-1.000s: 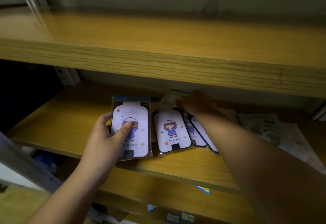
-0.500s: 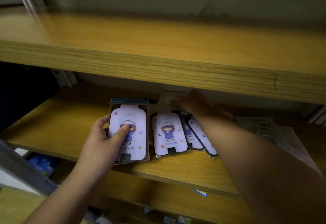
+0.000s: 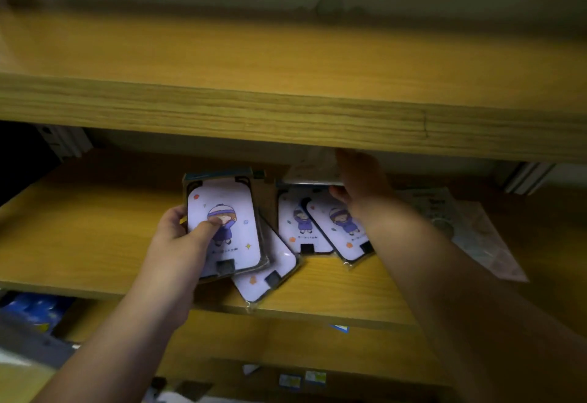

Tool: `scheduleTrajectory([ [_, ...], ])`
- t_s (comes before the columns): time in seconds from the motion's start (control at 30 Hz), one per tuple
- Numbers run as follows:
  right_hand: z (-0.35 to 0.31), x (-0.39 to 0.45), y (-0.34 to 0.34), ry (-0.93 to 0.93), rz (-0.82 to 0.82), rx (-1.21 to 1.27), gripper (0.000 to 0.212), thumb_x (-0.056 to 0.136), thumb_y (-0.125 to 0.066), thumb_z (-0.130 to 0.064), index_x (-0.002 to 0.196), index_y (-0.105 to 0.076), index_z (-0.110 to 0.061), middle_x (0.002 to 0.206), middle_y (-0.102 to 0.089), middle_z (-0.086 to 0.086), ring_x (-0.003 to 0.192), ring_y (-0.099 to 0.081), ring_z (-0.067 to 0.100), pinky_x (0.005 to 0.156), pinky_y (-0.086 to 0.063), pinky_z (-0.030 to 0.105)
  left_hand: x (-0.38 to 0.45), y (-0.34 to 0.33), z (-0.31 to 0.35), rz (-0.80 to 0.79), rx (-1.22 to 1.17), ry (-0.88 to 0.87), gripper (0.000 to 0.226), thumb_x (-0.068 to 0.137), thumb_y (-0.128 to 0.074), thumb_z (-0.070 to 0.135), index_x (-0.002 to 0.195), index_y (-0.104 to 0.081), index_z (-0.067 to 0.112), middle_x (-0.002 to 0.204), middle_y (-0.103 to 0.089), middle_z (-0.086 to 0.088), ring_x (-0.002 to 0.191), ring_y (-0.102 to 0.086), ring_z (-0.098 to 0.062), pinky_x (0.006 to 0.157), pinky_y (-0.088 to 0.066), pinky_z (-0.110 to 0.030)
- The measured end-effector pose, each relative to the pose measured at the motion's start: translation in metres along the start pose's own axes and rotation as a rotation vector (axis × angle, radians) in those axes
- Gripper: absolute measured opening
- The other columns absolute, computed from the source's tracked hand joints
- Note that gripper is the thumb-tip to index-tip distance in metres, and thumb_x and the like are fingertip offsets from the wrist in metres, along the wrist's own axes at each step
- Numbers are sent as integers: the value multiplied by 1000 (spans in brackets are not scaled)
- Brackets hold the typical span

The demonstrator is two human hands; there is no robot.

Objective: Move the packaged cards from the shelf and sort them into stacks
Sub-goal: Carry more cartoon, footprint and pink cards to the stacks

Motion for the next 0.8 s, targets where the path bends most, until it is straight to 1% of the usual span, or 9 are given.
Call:
scheduleTrajectory([
  [0.07,6,-10,21,-30,60,129,40,96,-60,-25,131,-56,-6,129,-61,21,114,-63,35,65,-56,25,-1,-11,-7,-22,-42,38,35,92,-68,14,121,-57,29,105,-74,-11,90,-74,-29,77,-60,-50],
  [0.17,15,-36,49,-44,71,196,16,92,-68,-25,102,-64,-14,108,-65,18,103,-65,35,86,-59,47,-10,-26,-13,-64,-62,51,30,90,-69,13,112,-60,31,96,-76,-7,82,-77,-24,64,-60,-45],
  [0.2,19,-45,59,-54,80,238,11,92,-68,-23,97,-63,-15,103,-65,16,100,-66,34,85,-60,49,-16,-33,-14,-80,-62,47,29,91,-69,13,112,-61,31,95,-77,-6,82,-77,-26,63,-60,-47],
  [0.27,25,-63,80,-60,96,296,14,91,-67,-17,103,-63,-11,96,-67,13,91,-68,28,66,-62,37,-29,-47,-11,-125,-44,20,27,92,-68,15,112,-61,31,89,-78,-1,82,-77,-26,57,-59,-41],
  [0.33,29,-79,102,-35,81,276,14,91,-66,-15,105,-65,-11,85,-75,9,76,-73,22,49,-55,27,-44,-60,-8,-153,-28,-19,28,93,-67,15,116,-61,29,85,-79,6,80,-77,-21,52,-58,-32],
  [0.4,32,-97,128,2,64,257,3,93,-65,-21,96,-67,-21,75,-78,-2,68,-75,11,55,-58,28,-61,-73,-7,-168,-7,-50,32,93,-68,15,122,-60,26,90,-79,9,84,-77,-16,58,-59,-29],
  [0.5,40,-123,170,9,38,242,14,91,-69,-32,104,-64,-28,82,-79,-7,78,-76,9,73,-61,37,-94,-94,-9,-183,22,-74,33,94,-67,16,124,-61,28,93,-79,12,88,-76,-11,71,-59,-33],
  [0.6,42,-154,210,-15,8,319,24,91,-69,-28,113,-63,-24,88,-80,-3,82,-77,16,68,-62,35,-133,-116,-14,-174,26,-65,35,93,-67,18,126,-61,29,100,-79,8,95,-75,-14,81,-59,-40],
  [0.8,41,-220,295,15,-63,328,11,97,-62,-27,108,-64,-25,94,-80,0,86,-77,21,64,-56,36,-235,-166,-19,-187,34,-70,38,90,-63,12,121,-64,35,102,-79,4,102,-72,-23,91,-55,-50],
])
Point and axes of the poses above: each hand's wrist, its own x-axis towards the middle knuckle, its own y-axis out of the back of the hand, z = x × y, the point moved 9 cm from there along x, towards the middle knuckle
